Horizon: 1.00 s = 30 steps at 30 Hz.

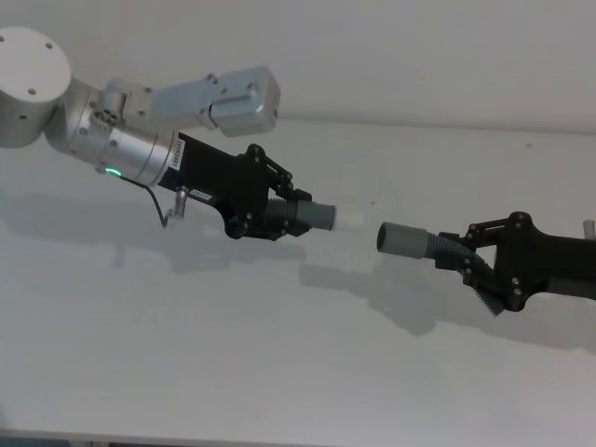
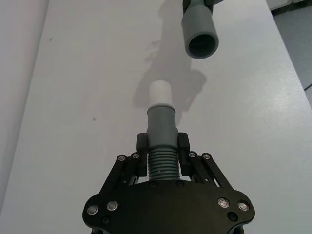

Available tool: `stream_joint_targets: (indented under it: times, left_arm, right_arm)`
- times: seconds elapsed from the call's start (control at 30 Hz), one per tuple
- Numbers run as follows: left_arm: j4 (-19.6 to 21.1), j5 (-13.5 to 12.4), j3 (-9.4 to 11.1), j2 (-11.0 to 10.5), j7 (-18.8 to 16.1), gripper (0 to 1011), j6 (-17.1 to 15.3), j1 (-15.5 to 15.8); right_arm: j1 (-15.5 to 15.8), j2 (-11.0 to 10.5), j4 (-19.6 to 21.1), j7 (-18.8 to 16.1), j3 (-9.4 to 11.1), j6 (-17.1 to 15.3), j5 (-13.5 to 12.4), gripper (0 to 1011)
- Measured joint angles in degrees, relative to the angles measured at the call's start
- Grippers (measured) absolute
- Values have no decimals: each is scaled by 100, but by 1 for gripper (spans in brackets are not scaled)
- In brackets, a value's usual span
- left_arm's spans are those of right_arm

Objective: Use both hands to pick up one end of the pipe from the table, align the ends, and insert them.

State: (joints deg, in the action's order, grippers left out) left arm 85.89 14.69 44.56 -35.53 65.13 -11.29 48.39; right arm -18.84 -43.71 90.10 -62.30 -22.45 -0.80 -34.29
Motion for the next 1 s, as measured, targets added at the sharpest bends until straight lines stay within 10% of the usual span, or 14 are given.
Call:
stream_joint_targets:
  times: [1.0]
  left_arm:
    - [326,94,141,-171,100,348,39,123]
  right_arm:
    - [0,-5,2,-8,0,0,-6,176]
